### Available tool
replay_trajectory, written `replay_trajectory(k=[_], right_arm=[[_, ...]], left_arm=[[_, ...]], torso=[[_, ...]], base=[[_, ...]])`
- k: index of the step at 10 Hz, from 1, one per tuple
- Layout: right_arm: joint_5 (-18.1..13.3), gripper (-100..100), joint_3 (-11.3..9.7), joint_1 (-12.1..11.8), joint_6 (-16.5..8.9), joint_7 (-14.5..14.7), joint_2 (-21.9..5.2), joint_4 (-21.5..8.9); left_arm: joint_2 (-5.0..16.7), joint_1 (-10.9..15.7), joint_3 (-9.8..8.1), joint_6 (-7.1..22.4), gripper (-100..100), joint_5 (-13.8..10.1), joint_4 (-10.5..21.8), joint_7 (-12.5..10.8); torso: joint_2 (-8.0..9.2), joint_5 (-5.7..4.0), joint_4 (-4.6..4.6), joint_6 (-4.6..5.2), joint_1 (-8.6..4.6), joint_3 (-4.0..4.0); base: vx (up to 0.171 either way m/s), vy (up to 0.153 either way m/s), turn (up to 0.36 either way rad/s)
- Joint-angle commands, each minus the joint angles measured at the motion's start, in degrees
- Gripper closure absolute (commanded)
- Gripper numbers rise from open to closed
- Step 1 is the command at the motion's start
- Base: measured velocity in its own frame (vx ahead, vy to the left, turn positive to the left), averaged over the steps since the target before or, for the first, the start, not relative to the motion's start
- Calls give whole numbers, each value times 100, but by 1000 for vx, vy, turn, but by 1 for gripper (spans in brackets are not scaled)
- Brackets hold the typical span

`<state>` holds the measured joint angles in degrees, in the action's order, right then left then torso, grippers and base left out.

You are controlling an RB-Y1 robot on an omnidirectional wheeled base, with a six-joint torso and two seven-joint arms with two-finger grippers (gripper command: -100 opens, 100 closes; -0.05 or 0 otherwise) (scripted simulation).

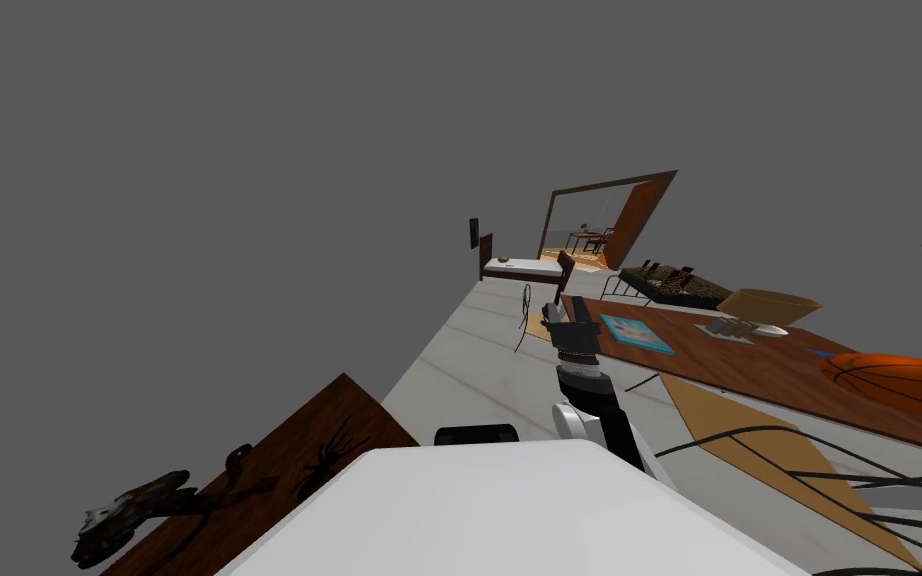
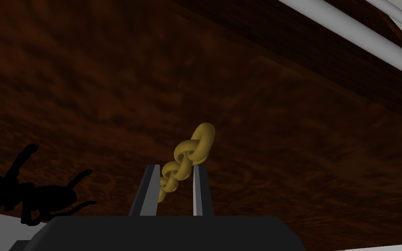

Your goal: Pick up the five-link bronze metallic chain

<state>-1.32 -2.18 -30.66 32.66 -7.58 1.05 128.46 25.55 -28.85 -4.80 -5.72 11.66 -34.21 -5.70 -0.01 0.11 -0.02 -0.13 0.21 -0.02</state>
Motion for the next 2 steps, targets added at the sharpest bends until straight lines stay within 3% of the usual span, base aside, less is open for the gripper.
replay_trajectory(k=[1, 2], right_arm=[[0, 0, 0, 0, 0, 0, 0, 0], [0, 0, 0, 0, 0, 0, 0, 0]], left_arm=[[0, 0, 0, 0, 100, 0, 0, 0], [4, -28, 6, 2, 0, 0, -25, -20]], torso=[[0, 0, 0, 0, 0, 0], [5, 3, 3, 4, 5, 3]], base=[[23, -8, 9], [0, 0, 0]])
